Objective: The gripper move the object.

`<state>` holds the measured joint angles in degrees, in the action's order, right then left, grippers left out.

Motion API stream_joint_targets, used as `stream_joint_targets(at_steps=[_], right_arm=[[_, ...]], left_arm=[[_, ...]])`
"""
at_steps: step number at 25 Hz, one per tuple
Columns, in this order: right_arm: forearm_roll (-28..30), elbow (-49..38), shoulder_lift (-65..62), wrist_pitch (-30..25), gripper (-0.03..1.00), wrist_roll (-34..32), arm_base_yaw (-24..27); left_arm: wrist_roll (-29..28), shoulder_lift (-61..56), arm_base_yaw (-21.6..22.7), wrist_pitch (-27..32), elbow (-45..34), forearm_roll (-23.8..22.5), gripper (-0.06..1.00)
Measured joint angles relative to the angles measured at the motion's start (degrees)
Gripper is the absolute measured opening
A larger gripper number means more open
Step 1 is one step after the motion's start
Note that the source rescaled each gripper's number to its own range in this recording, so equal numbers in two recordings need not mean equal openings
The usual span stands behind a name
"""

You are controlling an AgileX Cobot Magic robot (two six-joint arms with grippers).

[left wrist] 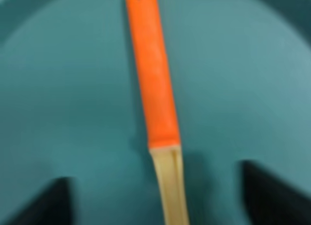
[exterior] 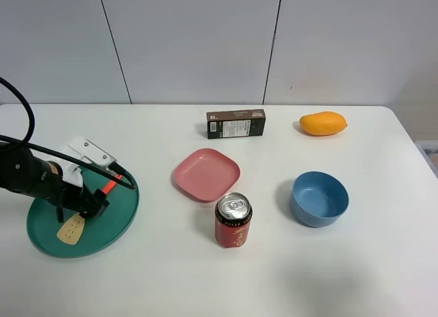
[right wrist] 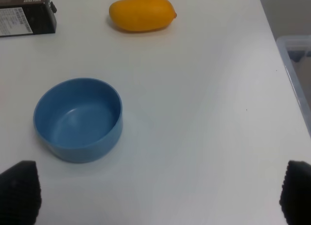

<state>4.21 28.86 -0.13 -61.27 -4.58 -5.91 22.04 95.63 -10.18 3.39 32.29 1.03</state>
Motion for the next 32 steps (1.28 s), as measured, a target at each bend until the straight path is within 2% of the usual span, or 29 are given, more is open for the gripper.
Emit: stream_joint_targets(at_steps=[2, 3, 9, 12, 16, 18, 21, 27, 32], right_arm=[[0.00, 0.00, 0.00, 0.00, 1.00, 0.00, 0.00], [0.00, 0.00, 0.00, 0.00, 1.00, 0.00, 0.00], [0.00, 0.00, 0.00, 0.00, 1.00, 0.00, 0.00], [0.00, 0.00, 0.00, 0.00, 1.00, 0.00, 0.00], [0.00, 0.00, 0.00, 0.00, 1.00, 0.00, 0.00], [0.00, 0.00, 0.00, 0.00, 1.00, 0.00, 0.00], [0.00, 0.00, 0.00, 0.00, 1.00, 0.00, 0.00], [0.00, 0.00, 0.00, 0.00, 1.00, 0.00, 0.00], [0.00, 0.00, 0.00, 0.00, 1.00, 0.00, 0.00]], left_arm=[[-0.71, -0.07, 0.00, -0.69, 0.00, 0.14, 0.95], [-1.53, -0.25, 0.00, -0.60, 0.00, 0.32, 0.97], [-8.19, -7.19, -1.10, 5.82, 3.47, 0.62, 0.99], [-10.79, -11.42, -1.43, 11.78, 9.01, 0.62, 0.99], [-11.34, -14.15, -0.24, 20.33, 18.41, -0.50, 0.99], [-11.34, -14.78, 2.25, 24.60, 22.84, -2.54, 0.99], [-10.71, -16.00, 7.11, 26.99, 26.72, -4.77, 0.99], [-10.27, -25.55, 16.76, 30.84, 28.06, -5.31, 0.99], [-10.42, -40.02, 22.38, 42.07, 28.06, -4.53, 0.99]])
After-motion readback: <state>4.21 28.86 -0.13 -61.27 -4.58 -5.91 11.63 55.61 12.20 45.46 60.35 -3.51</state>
